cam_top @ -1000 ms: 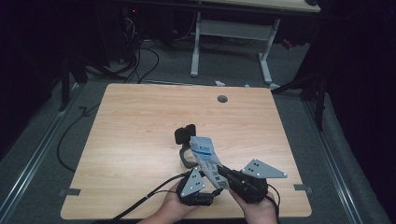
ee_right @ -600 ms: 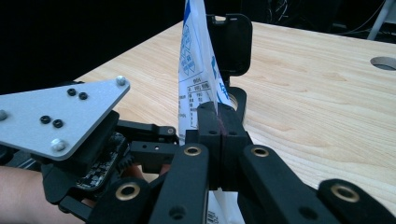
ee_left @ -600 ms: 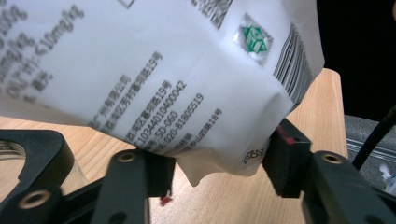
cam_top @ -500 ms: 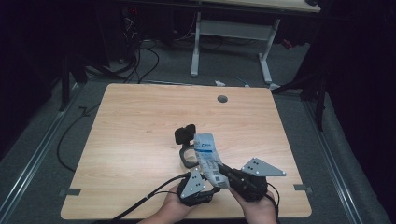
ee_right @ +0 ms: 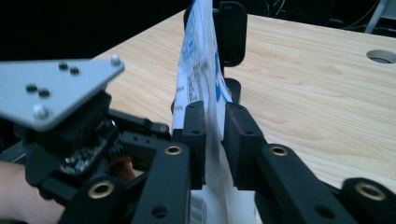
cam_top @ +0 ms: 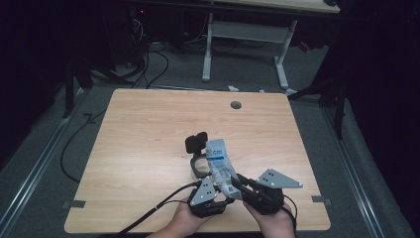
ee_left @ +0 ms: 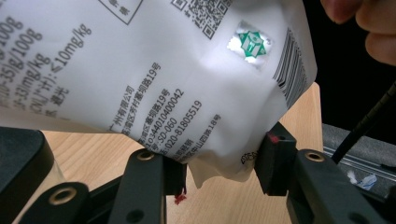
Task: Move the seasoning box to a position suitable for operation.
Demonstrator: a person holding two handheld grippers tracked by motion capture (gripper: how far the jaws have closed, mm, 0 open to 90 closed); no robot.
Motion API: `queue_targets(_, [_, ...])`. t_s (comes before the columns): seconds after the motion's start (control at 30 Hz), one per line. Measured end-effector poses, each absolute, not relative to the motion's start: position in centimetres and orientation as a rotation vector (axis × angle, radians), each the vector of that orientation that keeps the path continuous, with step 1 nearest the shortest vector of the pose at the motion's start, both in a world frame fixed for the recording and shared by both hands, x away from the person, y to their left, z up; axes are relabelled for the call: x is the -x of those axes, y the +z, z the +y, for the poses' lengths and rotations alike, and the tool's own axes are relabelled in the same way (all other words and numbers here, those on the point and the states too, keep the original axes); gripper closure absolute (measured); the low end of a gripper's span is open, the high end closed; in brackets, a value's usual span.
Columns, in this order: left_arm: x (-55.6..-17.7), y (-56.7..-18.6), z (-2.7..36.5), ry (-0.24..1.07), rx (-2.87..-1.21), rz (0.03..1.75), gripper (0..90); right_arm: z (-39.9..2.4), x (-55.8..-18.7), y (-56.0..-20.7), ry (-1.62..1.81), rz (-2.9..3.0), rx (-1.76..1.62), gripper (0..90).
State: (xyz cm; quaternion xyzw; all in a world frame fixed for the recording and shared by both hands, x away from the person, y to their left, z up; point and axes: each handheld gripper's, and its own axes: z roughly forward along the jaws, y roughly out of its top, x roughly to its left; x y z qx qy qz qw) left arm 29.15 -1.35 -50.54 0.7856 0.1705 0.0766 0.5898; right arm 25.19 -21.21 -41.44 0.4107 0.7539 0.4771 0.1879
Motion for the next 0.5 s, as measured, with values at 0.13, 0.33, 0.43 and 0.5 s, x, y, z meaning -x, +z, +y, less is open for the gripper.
queue_targets(0.13, [-29.2,-50.6,-1.4,0.164,-1.821,0.41,60.7,-21.9,-24.6,-41.9,1.35,2.117,-1.155,75.5])
queue_targets(0.33, [-28.8,-50.7,-1.8,0.145,-1.818,0.409,60.6,-22.6,-23.9,-42.3,1.363,2.119,-1.154,81.1])
queue_targets(0.43, [-28.8,-50.8,-1.8,0.138,-1.81,0.402,60.2,-22.6,-23.7,-42.0,1.344,2.134,-1.115,89.1])
queue_targets(0.5, [-28.9,-50.7,-1.7,0.135,-1.799,0.396,59.3,-22.3,-23.6,-41.6,1.329,2.132,-1.1,89.7])
